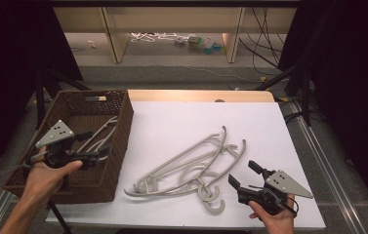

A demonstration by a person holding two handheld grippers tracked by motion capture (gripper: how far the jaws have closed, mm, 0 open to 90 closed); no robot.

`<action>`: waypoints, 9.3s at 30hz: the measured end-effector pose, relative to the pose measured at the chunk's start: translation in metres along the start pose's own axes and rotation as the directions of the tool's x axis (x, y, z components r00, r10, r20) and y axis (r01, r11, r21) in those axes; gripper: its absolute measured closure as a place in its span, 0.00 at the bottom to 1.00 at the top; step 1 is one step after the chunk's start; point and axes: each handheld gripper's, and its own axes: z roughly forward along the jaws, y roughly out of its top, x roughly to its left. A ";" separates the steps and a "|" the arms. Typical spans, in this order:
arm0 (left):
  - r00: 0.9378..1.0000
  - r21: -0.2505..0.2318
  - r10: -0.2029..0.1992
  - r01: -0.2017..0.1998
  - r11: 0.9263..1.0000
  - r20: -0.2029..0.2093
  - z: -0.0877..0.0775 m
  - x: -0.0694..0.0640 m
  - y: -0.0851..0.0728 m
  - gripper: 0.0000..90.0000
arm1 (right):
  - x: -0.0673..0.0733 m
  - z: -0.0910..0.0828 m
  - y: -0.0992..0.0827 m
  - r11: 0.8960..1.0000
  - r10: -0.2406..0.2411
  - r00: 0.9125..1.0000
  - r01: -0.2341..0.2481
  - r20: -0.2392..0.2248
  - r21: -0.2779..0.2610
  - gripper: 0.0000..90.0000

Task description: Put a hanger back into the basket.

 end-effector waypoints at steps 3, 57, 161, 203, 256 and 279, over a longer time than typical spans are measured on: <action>1.000 -0.017 0.008 -0.008 1.000 0.028 0.004 -0.016 0.000 0.19 | 0.000 0.000 0.000 1.000 0.001 1.000 -0.001 -0.001 0.000 0.19; 0.984 -0.095 0.098 -0.085 0.992 0.146 0.071 -0.108 -0.082 0.21 | 0.001 -0.004 0.002 1.000 -0.024 1.000 0.023 -0.002 -0.007 0.19; 0.936 0.471 0.087 -0.250 0.846 0.341 0.169 -0.116 -0.047 0.88 | 0.005 -0.002 0.003 0.999 -0.054 0.998 0.054 -0.014 -0.002 0.20; 0.891 0.237 -0.186 0.092 0.967 0.413 0.117 -0.086 0.008 0.90 | 0.003 0.001 0.001 0.999 -0.034 0.999 0.033 -0.030 -0.004 0.20; 0.986 0.184 -0.081 0.053 0.981 0.147 -0.009 0.027 0.031 0.90 | 0.003 0.001 0.000 0.999 -0.038 0.999 0.039 -0.021 0.023 0.19; 0.998 0.266 -0.016 -0.001 0.964 0.062 -0.023 0.062 0.001 0.90 | 0.003 0.001 0.000 0.998 -0.042 0.999 0.042 -0.013 0.036 0.19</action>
